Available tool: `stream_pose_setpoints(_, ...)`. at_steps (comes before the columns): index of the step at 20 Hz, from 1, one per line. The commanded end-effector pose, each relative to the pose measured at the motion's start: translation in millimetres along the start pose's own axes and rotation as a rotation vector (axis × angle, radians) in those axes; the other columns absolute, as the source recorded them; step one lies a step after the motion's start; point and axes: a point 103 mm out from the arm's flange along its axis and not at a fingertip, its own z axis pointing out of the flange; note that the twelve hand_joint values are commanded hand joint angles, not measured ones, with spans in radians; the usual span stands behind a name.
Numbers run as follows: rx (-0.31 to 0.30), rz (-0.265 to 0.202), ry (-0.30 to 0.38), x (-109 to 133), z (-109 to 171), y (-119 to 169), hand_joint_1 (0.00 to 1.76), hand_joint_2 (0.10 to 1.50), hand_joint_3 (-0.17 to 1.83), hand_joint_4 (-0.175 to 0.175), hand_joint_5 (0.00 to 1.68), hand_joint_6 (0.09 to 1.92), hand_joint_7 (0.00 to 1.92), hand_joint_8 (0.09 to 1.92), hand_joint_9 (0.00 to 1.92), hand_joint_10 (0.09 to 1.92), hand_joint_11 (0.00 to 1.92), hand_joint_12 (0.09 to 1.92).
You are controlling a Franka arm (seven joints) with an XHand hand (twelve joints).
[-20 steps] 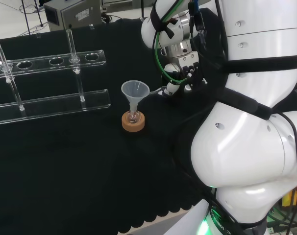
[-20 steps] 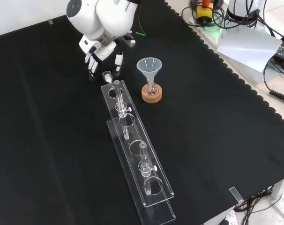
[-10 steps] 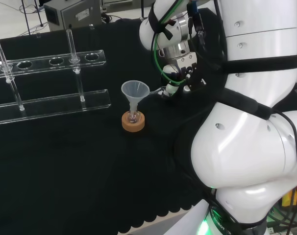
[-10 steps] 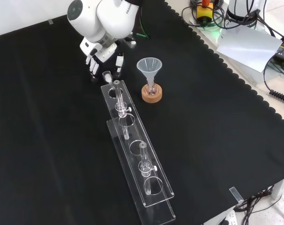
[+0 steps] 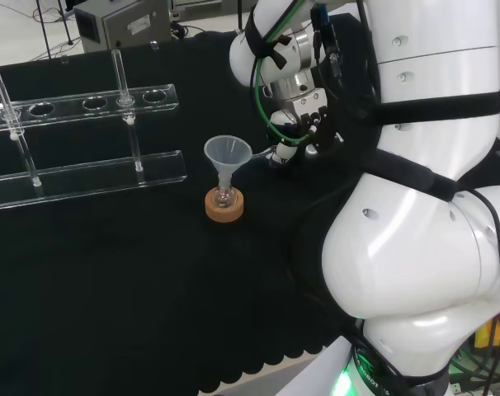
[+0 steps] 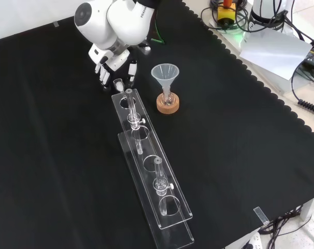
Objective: Pick up the weighing funnel.
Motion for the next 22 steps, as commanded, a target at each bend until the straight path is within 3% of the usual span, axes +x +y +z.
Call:
stream_pose_setpoints(1,0.011,0.001,-0.016,3.6,1.5,1.2,0.84,0.98,-0.17,-0.045,0.57,0.73,0.46,0.68,0.77,0.54,0.46,1.29)
stream_pose_setpoints(4,-0.003,0.014,-0.045,4.5,0.6,0.6,0.86,1.01,-0.17,0.003,0.8,0.86,0.47,0.69,0.78,0.55,0.46,1.3)
stream_pose_setpoints(6,-0.021,0.028,-0.069,3.4,-3.3,-0.9,0.98,1.09,-0.17,0.117,1.0,0.87,0.52,0.67,0.83,0.53,0.49,1.28)
stream_pose_setpoints(8,-0.036,0.035,-0.076,0.3,-9.8,-3.5,1.04,1.12,-0.17,0.162,1.08,0.86,0.58,0.64,0.88,0.49,0.54,1.25)
stream_pose_setpoints(22,-0.089,0.089,-0.088,-28.3,-75.7,-51.8,1.06,1.14,-0.17,0.175,1.09,0.88,0.59,0.61,0.92,0.46,0.58,1.24)
